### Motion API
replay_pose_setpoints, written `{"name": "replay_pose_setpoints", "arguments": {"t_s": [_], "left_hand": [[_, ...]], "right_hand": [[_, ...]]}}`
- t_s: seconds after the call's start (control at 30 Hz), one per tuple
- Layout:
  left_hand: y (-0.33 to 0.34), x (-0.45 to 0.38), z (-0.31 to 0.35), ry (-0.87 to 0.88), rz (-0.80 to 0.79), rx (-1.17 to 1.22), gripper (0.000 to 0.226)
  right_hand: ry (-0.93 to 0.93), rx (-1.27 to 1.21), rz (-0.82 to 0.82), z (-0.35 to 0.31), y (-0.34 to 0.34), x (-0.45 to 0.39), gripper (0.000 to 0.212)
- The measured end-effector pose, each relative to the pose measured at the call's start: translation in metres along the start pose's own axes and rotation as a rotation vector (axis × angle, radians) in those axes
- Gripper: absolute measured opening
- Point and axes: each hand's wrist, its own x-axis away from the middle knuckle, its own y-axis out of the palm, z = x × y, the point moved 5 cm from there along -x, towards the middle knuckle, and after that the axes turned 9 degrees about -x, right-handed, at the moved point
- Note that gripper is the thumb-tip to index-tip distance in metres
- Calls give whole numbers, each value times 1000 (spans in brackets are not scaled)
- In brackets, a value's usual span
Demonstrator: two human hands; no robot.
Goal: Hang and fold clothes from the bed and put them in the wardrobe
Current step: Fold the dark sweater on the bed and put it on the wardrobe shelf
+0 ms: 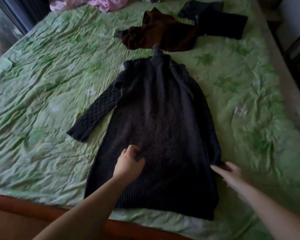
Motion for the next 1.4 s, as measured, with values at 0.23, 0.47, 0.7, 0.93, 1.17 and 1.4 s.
{"name": "replay_pose_setpoints", "arguments": {"t_s": [0.23,0.47,0.7,0.93,1.17,1.4], "left_hand": [[36,10,41,211,-174,-65,50],[76,26,70,238,-447,-255,69],[66,25,84,178,-329,59,56],[55,13,53,-471,-509,1048,64],[69,22,20,-222,-387,391,35],[88,35,16,-251,-435,566,37]], "right_hand": [[-77,-171,207,-30,-69,-20,21],[-128,-244,449,-19,-254,-99,13],[-620,-96,348,-168,-95,50,36],[-963,900,-611,-102,110,155,22],[-548,744,-431,-42,91,109,8],[-274,534,66,-15,53,70,64]]}}
